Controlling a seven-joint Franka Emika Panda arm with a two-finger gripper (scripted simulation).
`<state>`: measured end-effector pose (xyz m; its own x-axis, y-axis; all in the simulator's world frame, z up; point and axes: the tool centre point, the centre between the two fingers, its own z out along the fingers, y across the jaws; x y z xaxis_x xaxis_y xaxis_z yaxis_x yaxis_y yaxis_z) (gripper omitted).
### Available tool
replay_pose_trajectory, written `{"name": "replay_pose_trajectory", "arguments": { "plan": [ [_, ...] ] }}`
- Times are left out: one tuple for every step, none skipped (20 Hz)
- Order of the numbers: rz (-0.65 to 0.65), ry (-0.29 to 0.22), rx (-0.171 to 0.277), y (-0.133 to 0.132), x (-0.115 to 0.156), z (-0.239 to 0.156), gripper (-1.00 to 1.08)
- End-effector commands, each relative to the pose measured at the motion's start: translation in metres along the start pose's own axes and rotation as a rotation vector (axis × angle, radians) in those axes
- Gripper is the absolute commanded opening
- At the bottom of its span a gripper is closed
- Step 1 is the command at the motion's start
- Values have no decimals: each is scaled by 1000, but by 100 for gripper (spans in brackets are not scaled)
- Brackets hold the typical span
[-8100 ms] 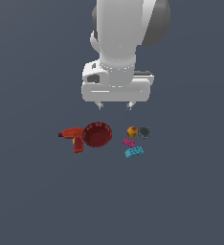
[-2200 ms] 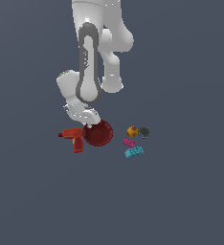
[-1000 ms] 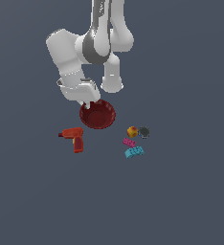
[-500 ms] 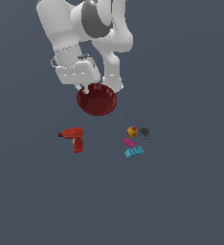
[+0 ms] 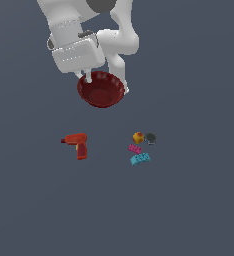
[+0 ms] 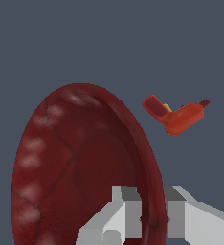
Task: Pick up a designated object from a clutter of objects.
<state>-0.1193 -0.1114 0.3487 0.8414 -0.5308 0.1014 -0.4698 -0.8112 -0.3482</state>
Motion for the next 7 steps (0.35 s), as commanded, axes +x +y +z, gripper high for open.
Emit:
{"name": "replay_pose_trajectory", "arguments": {
  "plan": [
    [-1, 1, 2, -5, 1, -10, -100],
    [-1, 1, 3, -6, 1, -13, -100],
    [-1, 1, 3, -7, 2, -15, -100],
    [-1, 1, 4, -8, 2, -16, -100],
    [-1, 1, 4, -8, 2, -18, -100],
    [-1, 1, 4, -9, 2, -18, -100],
    [-1, 1, 4, -9, 2, -18, -100]
  ]
}}
